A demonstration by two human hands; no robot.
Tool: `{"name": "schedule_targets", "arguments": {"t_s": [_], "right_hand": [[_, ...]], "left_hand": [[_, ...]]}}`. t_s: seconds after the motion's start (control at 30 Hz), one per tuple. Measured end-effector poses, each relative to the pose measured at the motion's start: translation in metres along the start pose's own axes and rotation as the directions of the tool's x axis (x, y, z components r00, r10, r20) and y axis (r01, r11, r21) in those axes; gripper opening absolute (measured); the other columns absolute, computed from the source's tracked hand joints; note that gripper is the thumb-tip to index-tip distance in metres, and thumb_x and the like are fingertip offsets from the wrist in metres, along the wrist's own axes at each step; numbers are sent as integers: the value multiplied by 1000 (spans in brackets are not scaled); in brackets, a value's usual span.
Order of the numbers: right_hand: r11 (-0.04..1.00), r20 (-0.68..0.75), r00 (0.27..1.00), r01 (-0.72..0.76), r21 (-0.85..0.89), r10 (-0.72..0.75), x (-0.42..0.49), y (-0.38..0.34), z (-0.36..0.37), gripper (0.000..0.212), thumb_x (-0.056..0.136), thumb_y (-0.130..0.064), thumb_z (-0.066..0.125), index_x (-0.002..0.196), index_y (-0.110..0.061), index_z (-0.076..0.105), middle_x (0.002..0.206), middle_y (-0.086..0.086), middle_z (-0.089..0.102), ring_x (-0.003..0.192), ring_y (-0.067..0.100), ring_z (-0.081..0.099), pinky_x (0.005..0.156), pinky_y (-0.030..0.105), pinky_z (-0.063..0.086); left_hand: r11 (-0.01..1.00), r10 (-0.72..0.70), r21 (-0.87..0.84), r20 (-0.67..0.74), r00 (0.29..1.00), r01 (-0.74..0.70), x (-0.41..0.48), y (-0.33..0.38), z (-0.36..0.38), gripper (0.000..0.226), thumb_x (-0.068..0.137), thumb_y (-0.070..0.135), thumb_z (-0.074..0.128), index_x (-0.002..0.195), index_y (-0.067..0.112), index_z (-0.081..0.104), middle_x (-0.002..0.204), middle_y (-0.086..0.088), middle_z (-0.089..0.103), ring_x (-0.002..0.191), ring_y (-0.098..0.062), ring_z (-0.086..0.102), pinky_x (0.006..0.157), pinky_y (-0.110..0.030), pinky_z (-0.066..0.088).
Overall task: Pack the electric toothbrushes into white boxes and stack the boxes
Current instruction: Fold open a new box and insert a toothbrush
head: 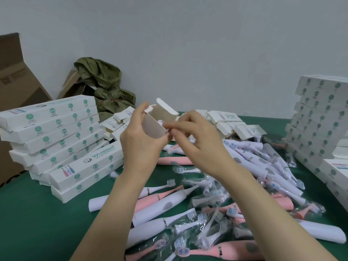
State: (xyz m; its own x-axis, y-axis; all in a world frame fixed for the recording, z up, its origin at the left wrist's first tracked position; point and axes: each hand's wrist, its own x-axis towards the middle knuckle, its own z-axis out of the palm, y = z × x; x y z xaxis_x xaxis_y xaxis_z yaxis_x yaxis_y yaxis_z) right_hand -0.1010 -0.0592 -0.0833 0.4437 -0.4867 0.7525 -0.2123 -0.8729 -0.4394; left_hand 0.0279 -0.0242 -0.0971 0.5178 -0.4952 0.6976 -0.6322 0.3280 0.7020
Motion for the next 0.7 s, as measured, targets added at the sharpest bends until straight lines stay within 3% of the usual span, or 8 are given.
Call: {"name": "schedule_targets", "arguments": {"t_s": [0.13,0.17,0.23,0.3,0.37,0.5,0.63,0.7], "right_hand": [[828,5,932,-323,459,361,4,13,-10,23,92,-9,52,82,-20,71,71,-12,65,63,3,58,65,17,48],[793,84,895,-429,434,438,3,21,-13,23,92,-8,54,80,-17,71,67,-10,65,60,5,58,63,20,49],[825,270,808,-560,79,523,-4,37,-17,14,90,-13,59,81,-11,69,69,-7,63,60,6,57,66,25,51],[832,437,710,-444,-332,553,-15,49,-10,6,88,-21,65,84,-16,66,77,-10,62,68,4,57,65,18,47],[800,524,621,-326,-504,583,-23,54,1,13,85,-27,69,90,-15,68,85,-6,65,77,8,60,65,19,48],[771,543,560,-335,-542,625,-24,55,10,22,87,-32,66,96,-12,70,96,5,69,88,21,63,80,35,54],[795,608,522,-288,-534,598,-25,52,12,26,88,-35,65,107,-16,66,103,-1,65,88,14,58,78,26,47],[835,610,582,-265,-482,537,-22,46,5,19,88,-25,66,105,-17,68,100,-4,66,82,7,56,71,16,42]], "left_hand": [[997,65,48,-43,997,-63,4,5,-10,66,68,28,82,127,18,55,104,4,62,97,-13,56,86,-27,46],[997,60,58,-37,998,-57,5,5,-11,66,69,27,81,128,17,54,105,1,63,97,-18,58,88,-34,48],[997,23,71,-6,1000,-23,7,3,-13,68,69,28,80,130,19,52,109,0,63,101,-23,58,92,-44,47],[996,-11,93,13,1000,10,7,-1,-12,72,67,28,81,132,22,51,110,6,59,105,-22,56,95,-45,45],[994,-24,111,29,999,21,6,-4,-10,74,65,28,82,133,24,51,109,10,56,106,-19,54,96,-38,44],[991,-10,133,87,996,-1,3,-8,-4,74,68,28,81,134,23,49,118,1,60,108,-20,52,94,-27,38],[989,4,147,96,995,-18,1,-9,-3,73,69,30,81,134,21,50,118,-2,62,107,-22,53,87,-22,33],[989,11,148,112,994,-27,-1,-9,-3,72,69,32,80,133,20,51,119,-2,62,108,-23,54,89,-26,35]]}}
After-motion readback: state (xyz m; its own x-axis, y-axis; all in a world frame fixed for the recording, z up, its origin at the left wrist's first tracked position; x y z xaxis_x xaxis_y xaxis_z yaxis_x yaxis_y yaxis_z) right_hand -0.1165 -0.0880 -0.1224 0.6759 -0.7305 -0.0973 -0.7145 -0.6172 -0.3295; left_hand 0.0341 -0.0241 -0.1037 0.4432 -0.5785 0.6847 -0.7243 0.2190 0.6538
